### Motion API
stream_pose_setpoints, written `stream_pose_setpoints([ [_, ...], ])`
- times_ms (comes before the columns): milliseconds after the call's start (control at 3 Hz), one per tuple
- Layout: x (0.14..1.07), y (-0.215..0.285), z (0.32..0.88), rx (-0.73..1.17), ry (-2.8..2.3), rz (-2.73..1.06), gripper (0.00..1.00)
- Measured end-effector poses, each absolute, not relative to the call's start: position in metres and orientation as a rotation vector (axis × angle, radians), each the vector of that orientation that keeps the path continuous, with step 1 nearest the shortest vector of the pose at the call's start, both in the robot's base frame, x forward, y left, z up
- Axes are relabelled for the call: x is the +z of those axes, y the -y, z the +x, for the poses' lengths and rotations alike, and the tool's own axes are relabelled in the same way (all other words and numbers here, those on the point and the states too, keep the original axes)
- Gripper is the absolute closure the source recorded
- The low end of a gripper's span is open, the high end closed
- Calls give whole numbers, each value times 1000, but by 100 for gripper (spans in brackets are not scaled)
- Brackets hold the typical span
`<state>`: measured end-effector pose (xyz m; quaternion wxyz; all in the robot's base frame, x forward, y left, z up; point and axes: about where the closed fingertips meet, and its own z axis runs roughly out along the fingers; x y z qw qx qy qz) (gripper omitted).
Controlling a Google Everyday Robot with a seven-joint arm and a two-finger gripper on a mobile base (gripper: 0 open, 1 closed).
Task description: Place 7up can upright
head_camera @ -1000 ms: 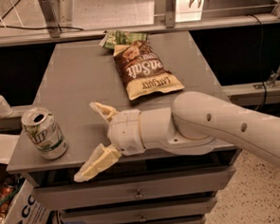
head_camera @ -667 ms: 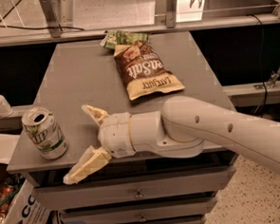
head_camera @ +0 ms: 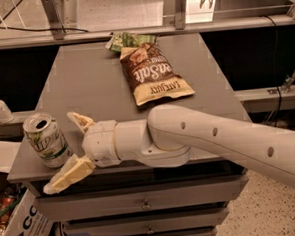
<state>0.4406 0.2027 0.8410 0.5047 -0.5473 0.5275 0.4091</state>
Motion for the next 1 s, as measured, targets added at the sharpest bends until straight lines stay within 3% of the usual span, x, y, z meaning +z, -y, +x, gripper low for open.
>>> stream_pose_setpoints([
  [333,841,-218,445,1002,-1265,-1315,0],
  [667,839,-229,447,1011,-1260,-1310,17],
  [1000,836,-230,449,1006,-1268,-1308,41],
])
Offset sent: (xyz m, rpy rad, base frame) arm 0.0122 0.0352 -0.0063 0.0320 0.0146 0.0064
